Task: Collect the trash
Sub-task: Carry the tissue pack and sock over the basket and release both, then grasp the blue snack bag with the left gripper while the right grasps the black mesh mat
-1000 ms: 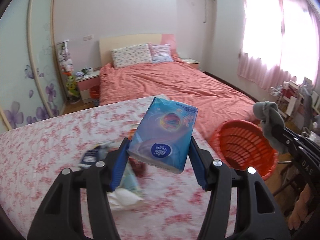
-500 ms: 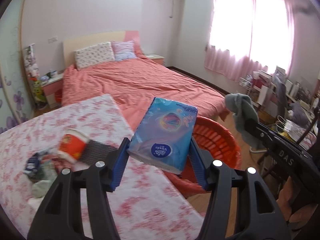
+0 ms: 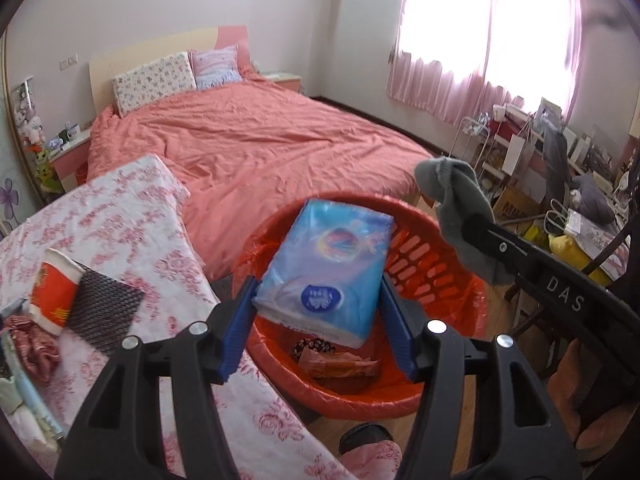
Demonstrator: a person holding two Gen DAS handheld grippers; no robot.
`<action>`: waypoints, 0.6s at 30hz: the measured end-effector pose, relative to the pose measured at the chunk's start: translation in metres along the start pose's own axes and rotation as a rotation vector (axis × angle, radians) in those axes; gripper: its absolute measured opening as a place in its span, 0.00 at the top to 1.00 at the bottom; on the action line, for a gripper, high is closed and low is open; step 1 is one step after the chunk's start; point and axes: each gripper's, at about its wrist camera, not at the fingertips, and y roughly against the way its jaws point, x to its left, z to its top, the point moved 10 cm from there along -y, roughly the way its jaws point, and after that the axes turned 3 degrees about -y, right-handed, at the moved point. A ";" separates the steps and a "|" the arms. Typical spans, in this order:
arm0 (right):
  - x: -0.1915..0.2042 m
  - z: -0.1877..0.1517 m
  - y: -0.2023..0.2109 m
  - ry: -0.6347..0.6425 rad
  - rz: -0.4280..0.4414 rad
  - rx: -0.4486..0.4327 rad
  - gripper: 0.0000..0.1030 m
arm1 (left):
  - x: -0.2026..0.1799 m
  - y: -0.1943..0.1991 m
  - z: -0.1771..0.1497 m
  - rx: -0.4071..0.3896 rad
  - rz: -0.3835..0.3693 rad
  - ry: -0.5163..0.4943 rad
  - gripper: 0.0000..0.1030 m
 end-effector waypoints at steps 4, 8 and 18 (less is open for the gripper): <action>-0.009 -0.003 -0.008 -0.017 -0.013 0.023 0.69 | 0.011 -0.016 -0.006 0.021 0.021 0.006 0.33; -0.013 -0.006 -0.007 -0.013 -0.034 0.026 0.57 | 0.027 -0.018 -0.012 0.034 0.046 0.029 0.32; 0.013 -0.004 0.007 0.082 -0.057 0.000 0.47 | 0.064 0.026 -0.025 -0.008 0.139 0.038 0.28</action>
